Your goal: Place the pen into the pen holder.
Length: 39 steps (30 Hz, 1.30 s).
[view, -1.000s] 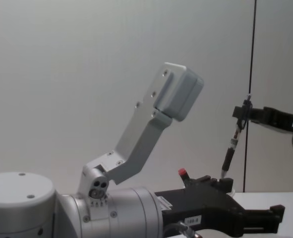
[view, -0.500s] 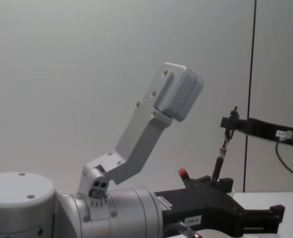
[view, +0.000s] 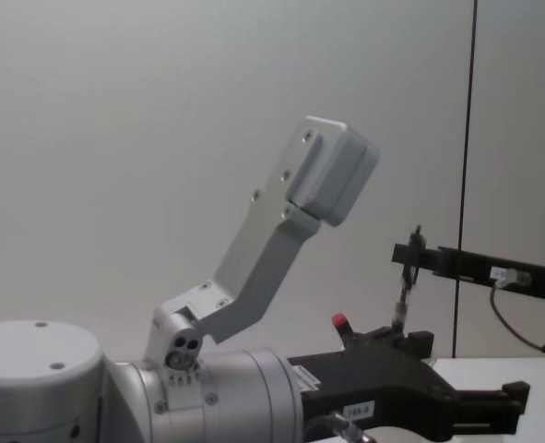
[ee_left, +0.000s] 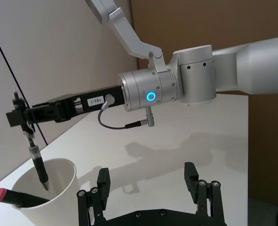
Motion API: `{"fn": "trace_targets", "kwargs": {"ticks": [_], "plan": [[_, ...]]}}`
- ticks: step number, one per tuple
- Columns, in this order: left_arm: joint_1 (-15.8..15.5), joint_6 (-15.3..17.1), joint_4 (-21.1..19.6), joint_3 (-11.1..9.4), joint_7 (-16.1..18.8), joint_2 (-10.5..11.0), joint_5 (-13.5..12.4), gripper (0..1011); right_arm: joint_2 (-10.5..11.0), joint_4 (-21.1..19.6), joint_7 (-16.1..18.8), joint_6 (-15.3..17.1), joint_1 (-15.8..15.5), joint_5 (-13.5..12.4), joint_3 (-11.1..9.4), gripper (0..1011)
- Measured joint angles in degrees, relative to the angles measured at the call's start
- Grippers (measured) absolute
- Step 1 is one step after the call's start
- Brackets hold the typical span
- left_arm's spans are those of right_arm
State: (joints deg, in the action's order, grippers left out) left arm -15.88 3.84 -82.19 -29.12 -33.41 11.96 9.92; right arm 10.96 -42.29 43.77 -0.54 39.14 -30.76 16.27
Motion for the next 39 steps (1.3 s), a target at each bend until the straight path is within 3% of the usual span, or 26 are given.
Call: {"fn": "trace_targets", "kwargs": {"ticks": [16,27,39], "plan": [[0.0,0.0,0.0,0.0,0.0,0.0,0.0,1003,-1.11,2.84,-1.42,-1.69,0.97,0.89,1.62,641],[0.0,0.0,0.0,0.0,0.0,0.0,0.0,1003,-0.35,0.49,-1.79,-1.19,-0.16,-0.36,0.75,989],[0.0,0.0,0.0,0.0,0.0,0.0,0.0,1003,0.2,-1.36,-1.99,-0.6,-1.09,-1.07,0.2,1001]]}}
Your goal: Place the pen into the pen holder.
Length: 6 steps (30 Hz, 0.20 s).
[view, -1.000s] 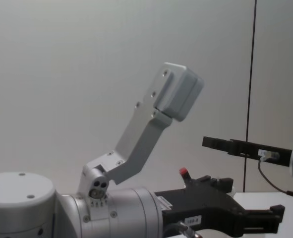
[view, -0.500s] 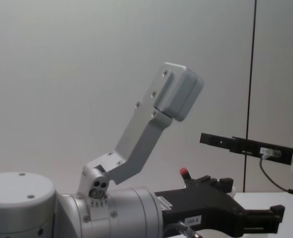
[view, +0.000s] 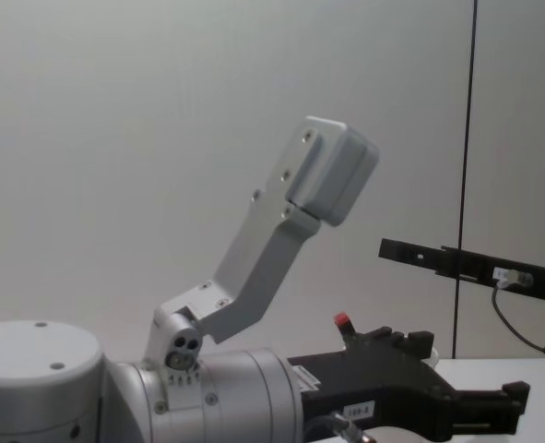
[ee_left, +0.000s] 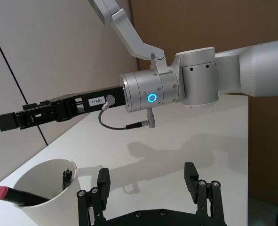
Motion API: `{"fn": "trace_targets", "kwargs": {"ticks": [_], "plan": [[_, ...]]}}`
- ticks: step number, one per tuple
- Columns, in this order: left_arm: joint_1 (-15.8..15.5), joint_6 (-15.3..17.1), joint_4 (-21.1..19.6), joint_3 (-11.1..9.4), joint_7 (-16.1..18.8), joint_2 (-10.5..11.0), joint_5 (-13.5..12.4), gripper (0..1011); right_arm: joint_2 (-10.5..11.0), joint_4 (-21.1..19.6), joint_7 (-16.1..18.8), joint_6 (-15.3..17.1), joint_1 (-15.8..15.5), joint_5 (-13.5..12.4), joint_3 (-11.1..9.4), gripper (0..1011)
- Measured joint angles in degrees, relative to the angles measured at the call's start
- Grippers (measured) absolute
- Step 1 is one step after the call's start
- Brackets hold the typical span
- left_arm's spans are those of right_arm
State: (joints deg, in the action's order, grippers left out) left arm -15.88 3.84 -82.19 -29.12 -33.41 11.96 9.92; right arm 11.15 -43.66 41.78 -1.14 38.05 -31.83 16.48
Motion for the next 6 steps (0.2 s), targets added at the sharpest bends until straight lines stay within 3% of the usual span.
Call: {"fn": "trace_targets", "kwargs": {"ticks": [6], "plan": [[0.0,0.0,0.0,0.0,0.0,0.0,0.0,1003,0.12,-0.41,-0.04,0.1,-0.17,-0.11,-0.11,1001]]}}
